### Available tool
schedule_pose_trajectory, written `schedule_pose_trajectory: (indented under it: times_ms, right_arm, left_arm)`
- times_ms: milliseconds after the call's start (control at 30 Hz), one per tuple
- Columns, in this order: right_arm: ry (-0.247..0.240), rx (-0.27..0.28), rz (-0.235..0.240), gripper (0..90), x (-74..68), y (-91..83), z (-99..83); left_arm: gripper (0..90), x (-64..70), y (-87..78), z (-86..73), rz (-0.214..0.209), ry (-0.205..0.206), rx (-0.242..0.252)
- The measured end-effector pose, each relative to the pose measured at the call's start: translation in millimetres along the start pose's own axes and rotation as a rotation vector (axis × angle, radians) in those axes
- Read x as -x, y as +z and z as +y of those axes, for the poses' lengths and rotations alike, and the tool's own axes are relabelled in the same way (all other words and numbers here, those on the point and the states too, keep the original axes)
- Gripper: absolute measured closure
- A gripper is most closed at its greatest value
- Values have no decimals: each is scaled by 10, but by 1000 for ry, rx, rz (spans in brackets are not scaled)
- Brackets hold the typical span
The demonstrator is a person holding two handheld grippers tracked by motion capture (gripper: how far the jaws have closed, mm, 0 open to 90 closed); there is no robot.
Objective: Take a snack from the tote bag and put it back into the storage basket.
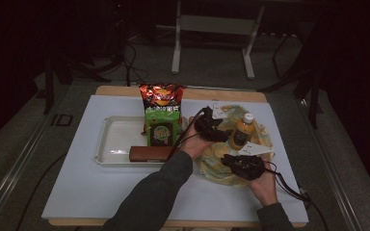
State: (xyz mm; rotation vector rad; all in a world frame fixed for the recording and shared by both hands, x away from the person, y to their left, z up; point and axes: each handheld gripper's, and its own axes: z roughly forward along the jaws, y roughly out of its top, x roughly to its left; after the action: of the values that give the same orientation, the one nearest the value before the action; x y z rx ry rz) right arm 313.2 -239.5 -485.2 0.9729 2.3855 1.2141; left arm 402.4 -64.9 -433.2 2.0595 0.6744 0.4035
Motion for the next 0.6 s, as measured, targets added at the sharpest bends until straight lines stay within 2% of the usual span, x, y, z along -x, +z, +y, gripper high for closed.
schedule_pose_trajectory:
  times_ms: [300, 600]
  right_arm:
    - [-3, -10, -6, 768, 8, -8, -31]
    - [3, -14, -3, 769, 15, -19, -57]
  left_arm:
    - [361, 12, 110, 51, -30, 10, 7]
    - [353, 62, 303, 113, -48, -4, 4]
